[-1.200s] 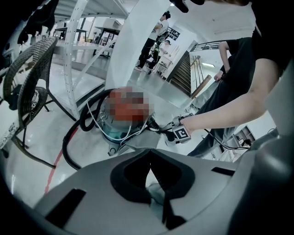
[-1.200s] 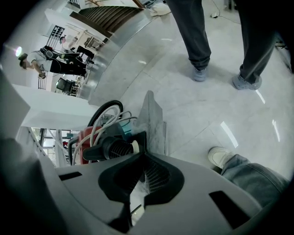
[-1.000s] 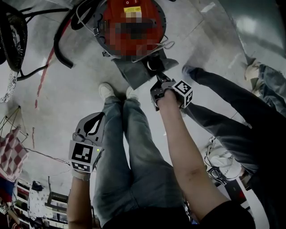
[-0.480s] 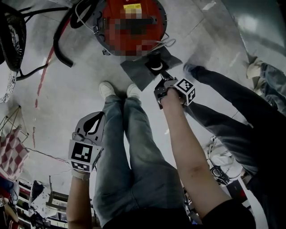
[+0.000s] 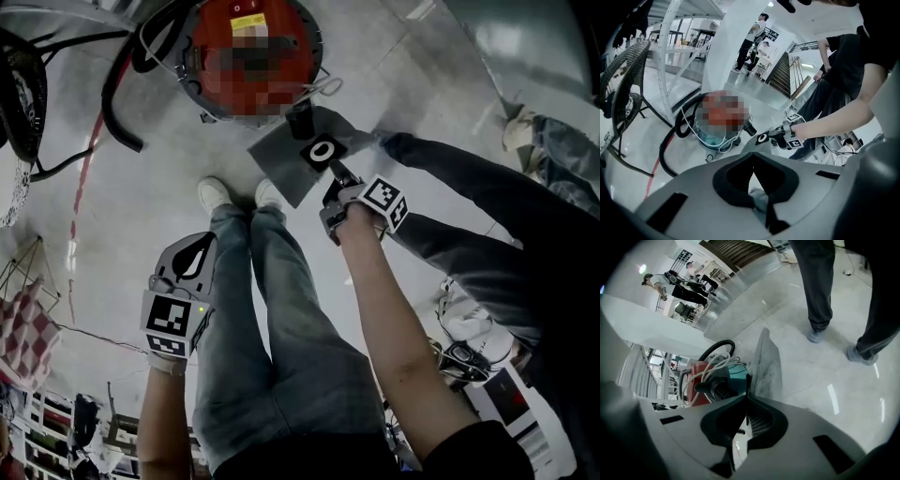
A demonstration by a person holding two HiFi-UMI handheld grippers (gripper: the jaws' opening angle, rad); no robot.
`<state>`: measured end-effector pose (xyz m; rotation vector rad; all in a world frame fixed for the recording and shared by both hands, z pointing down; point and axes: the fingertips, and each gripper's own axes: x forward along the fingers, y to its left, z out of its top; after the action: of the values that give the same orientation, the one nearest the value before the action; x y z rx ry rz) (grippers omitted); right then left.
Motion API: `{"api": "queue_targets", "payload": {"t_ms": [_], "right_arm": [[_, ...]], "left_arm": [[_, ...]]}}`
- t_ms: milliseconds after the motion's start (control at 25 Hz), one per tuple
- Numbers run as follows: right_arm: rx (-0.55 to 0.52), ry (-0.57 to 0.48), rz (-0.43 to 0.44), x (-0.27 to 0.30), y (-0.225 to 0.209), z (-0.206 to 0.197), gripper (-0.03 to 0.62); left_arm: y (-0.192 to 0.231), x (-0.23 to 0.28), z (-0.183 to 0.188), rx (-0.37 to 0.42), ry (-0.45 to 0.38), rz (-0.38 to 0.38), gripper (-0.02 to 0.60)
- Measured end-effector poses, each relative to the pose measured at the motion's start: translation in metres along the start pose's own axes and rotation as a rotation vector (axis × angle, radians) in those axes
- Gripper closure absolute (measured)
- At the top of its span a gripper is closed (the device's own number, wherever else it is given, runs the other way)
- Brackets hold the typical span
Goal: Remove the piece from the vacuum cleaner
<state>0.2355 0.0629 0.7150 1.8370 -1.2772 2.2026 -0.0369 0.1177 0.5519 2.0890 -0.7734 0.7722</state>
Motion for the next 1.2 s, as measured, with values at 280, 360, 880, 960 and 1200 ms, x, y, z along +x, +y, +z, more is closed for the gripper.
{"api": "queue_targets", "payload": {"t_ms": [280, 360, 880, 960, 1200], "right_arm": [[-0.101, -0.006, 0.058, -0.075, 0.031, 0.012, 0.560], [-0.120, -0.009, 0.079, -0.097, 0.041, 0.012, 0.560], [-0.290, -0.031, 0.294, -0.259, 0.174, 0.015, 0.560], [-0.314, -0.039, 0.335, -0.287, 0.199, 0.014, 0.560], [-0.432, -0.091, 0.426, -0.360, 0.274, 0.021, 0.562]], "left_arm": [[-0.028, -0.012, 0.031, 0.020, -0.052, 0.009, 0.563], [-0.034, -0.018, 0.039, 0.025, -0.066, 0.013, 0.563], [-0.089, -0.101, 0.132, 0.073, -0.210, 0.055, 0.563], [-0.099, -0.121, 0.151, 0.081, -0.239, 0.062, 0.563], [-0.123, -0.175, 0.208, 0.146, -0.336, 0.066, 0.563]]}}
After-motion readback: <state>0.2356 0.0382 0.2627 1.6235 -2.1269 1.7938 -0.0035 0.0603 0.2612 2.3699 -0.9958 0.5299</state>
